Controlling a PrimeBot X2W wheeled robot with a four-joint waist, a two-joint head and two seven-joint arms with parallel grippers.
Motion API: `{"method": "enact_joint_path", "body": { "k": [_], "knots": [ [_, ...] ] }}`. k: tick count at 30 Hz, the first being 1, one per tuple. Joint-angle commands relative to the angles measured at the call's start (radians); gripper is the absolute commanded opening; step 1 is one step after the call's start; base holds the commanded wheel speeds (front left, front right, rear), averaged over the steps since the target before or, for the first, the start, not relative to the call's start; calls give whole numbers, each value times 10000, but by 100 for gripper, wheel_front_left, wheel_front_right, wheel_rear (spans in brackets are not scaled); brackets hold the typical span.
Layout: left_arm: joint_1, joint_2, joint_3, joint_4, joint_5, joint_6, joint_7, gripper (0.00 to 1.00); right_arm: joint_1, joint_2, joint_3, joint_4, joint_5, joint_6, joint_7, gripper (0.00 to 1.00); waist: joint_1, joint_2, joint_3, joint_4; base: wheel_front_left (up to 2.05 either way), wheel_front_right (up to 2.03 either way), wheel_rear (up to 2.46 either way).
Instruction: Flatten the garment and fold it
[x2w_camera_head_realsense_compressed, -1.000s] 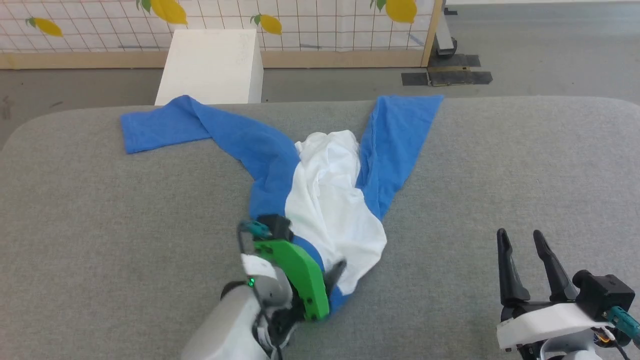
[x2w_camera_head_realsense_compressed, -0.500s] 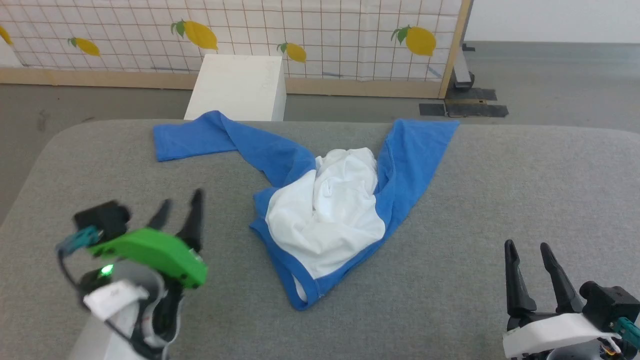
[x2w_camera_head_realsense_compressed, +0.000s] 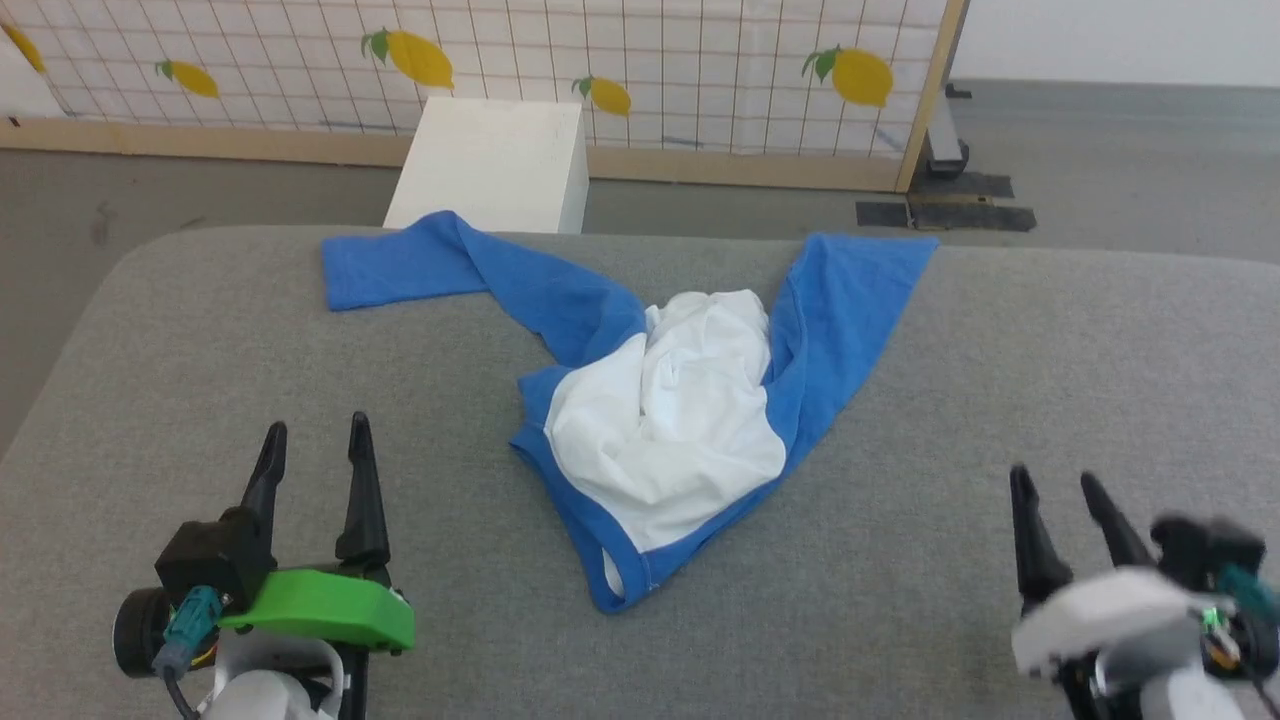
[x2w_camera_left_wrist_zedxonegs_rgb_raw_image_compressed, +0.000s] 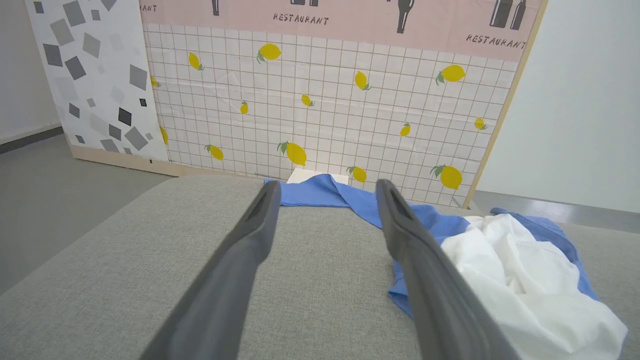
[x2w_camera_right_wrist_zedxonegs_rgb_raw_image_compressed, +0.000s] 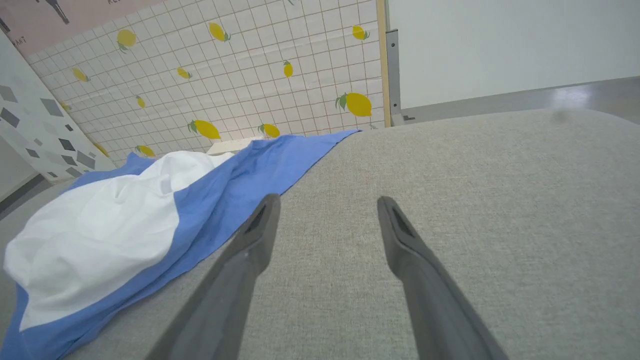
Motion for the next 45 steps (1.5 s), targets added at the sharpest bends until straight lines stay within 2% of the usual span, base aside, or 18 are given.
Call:
{"method": "enact_joint_path", "body": {
  "k": [1,5,12,19,25,26,28,34,38,41,45],
  "knots": [
    [104,-163,121,-156,234,-126,-73,100,-793,-1,-20,135,-283,-15,478,100,0,-1,317,65,0,0,0],
    [27,-653,419,-417,620,-541,-75,100,-2681,-1,56,954,-1002,-15,2286,100,0,-1,767,280,0,0,0],
    [-502,-1201,852,-510,1174,-1377,-76,100,-5658,-1,781,3530,-2496,-15,6197,100,0,-1,1733,897,0,0,0],
    [-1007,-1658,1205,-502,1589,-1943,-77,100,-7099,-1,958,4796,-3797,-15,7575,100,0,-1,2610,1568,0,0,0],
    [-1158,-1913,1471,-378,1785,-2202,-77,100,-7213,-1,961,5667,-3809,-15,8132,100,0,-1,2833,1784,0,0,0],
    [-1154,-1941,1535,-355,1805,-2234,-77,100,-7222,-1,906,5752,-3763,-15,8199,48,0,-1,2825,1769,0,0,0],
    [-1125,-1980,1637,-294,1867,-2281,-77,100,-7232,-1,846,5800,-3701,-15,8110,0,0,-1,2713,1695,0,0,0],
    [-989,-2051,1826,-223,2044,-2384,-77,100,-7041,-1,-153,5030,-3193,-15,6534,0,0,-1,2083,1320,0,0,0],
    [-730,-2075,1955,-257,2153,-2385,-78,100,-6271,-74,-1001,3554,-2667,-15,5546,0,0,-1,1553,929,0,0,0],
    [-488,-2087,2029,-259,2211,-2369,-78,100,-4988,-199,-2136,1889,-2348,-15,5517,0,0,-1,1194,658,0,0,0],
    [-273,-2097,2034,-334,2216,-2333,-78,100,-2906,-188,-4050,-82,-2381,-15,6297,0,0,-1,986,432,0,0,0]
  ]
}}
